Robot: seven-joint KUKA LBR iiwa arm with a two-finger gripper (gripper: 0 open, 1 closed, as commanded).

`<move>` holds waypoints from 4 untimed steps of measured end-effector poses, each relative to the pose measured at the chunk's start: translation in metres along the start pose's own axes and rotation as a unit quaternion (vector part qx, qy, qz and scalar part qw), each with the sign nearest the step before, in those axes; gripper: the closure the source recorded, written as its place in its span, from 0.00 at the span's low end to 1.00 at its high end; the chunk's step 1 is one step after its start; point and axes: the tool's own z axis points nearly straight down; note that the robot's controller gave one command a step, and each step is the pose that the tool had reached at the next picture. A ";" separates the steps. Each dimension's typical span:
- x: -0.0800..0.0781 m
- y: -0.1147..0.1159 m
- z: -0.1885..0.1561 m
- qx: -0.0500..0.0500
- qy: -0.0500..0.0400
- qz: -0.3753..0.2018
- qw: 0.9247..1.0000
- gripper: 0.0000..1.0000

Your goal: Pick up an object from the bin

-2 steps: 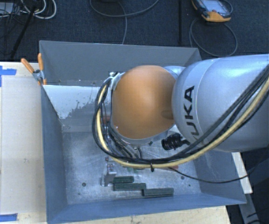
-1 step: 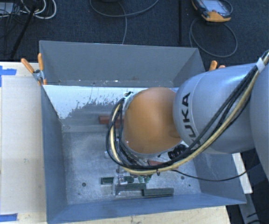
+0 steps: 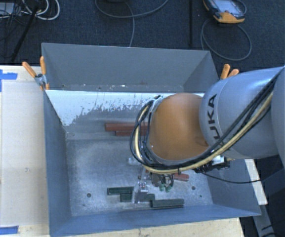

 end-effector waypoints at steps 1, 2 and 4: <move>-0.014 -0.020 0.041 0.000 -0.001 -0.051 0.999 0.00; -0.009 -0.003 0.081 -0.001 -0.003 0.038 0.999 0.00; -0.012 -0.012 0.079 -0.006 -0.009 0.027 1.000 1.00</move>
Offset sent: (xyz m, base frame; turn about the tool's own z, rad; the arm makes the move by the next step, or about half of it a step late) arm 0.0062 -0.0013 -0.0842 0.0741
